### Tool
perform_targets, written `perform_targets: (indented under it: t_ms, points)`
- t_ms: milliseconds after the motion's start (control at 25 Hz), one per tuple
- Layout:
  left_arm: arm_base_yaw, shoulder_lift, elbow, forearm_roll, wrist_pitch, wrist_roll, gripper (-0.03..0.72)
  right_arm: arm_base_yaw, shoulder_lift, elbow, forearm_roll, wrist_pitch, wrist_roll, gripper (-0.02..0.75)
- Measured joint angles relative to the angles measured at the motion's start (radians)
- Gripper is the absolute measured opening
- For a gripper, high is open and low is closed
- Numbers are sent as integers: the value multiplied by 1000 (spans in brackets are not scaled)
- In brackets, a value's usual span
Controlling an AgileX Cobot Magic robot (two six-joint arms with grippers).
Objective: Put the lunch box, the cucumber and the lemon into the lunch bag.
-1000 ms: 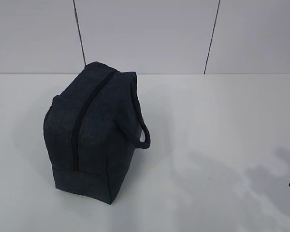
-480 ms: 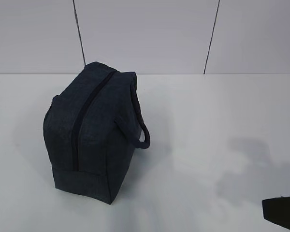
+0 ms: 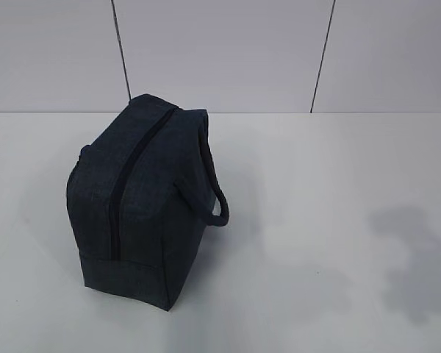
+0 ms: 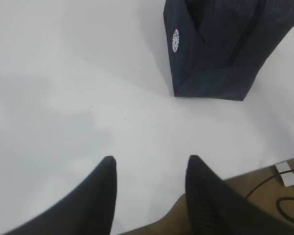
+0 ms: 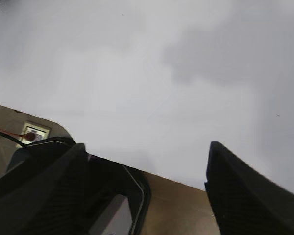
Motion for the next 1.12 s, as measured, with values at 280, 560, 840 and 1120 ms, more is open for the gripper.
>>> perform_targets:
  t_ms: [280,560,840,1120]
  points:
    - [0,0,0,0,0,2,314,0,-243,-1,-108,102,43,581]
    - [0,0,0,0,0,2,300,0,-484,1,-135,121,46,581]
    - [0,0,0,0,0,2,299,0,-615,71,-143,109,46,581]
    - [0,0,0,0,0,2,283,0,-625,80,-141,98,46,581]
